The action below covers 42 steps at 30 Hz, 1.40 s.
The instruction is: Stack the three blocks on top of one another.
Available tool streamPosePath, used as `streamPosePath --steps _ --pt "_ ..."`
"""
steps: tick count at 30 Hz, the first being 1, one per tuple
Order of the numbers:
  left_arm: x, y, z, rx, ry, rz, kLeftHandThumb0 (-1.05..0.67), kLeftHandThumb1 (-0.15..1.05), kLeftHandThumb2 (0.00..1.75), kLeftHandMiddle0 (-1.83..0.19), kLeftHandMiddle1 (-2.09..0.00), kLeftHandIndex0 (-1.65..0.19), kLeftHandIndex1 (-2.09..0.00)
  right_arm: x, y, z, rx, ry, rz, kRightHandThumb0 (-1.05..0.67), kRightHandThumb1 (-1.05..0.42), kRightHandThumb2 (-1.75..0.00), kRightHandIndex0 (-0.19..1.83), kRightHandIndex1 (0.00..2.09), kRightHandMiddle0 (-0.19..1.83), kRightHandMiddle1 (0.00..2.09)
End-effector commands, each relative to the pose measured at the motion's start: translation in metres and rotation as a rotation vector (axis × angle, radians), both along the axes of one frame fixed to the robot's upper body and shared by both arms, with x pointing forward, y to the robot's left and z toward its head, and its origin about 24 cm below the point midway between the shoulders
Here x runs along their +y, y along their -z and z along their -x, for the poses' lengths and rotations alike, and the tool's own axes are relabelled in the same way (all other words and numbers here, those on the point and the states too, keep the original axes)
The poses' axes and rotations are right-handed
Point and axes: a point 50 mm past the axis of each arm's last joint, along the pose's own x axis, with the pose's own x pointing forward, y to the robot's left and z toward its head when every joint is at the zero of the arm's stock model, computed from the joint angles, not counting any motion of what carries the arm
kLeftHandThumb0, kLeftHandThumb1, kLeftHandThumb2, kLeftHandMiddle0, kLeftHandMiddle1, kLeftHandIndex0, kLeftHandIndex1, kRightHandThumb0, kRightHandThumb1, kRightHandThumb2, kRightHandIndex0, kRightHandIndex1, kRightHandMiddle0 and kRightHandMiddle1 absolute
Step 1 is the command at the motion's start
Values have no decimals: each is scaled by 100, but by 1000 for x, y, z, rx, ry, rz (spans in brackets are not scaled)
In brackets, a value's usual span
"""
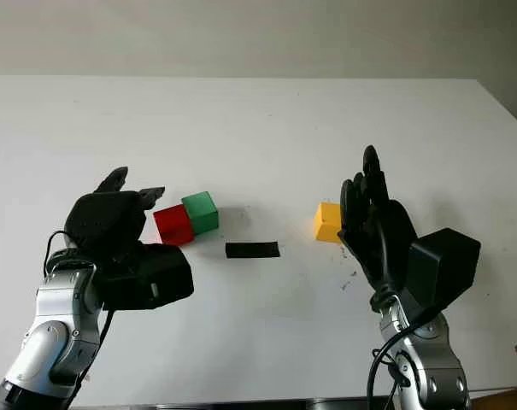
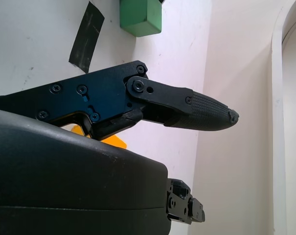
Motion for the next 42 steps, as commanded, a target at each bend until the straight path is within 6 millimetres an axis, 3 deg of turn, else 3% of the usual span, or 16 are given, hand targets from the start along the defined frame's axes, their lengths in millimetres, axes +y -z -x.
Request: streamPosePath --steps 1,5,8,20,25,30,42 --pt "-2 -3 -1 -20 10 25 -76 104 5 -16 -6 -20 -96 -1 -4 1 -15 4 2 -69 -105 -66 -19 1 -19 3" --pt "-2 -3 0 -34 37 59 -71 104 6 -20 -7 -12 -127 -1 -4 1 -16 3 -7 -68 -105 -66 -19 1 -19 3" --pt "-1 -3 1 -45 60 89 -68 105 7 -24 -8 -12 -136 -1 -4 1 -17 3 -1 -68 -105 -66 -19 0 -19 3" --pt "-2 -4 2 -51 91 100 -51 105 20 -32 -8 -15 -143 -3 -5 1 -17 10 6 -67 -105 -65 -19 3 -18 5" --pt "-2 -7 3 -67 63 39 -42 105 15 -39 -11 -16 -142 -3 -5 1 -20 10 17 -68 -105 -64 -19 3 -18 5" --pt "-3 -20 9 -113 69 -30 -44 105 13 -35 -9 -13 -153 -3 -5 1 -21 11 23 -69 -105 -64 -19 4 -18 5" --pt "-11 -79 18 -288 180 -196 -44 105 8 -26 -4 -22 -137 0 -5 -1 -26 9 5 -69 -105 -62 -19 3 -18 5"
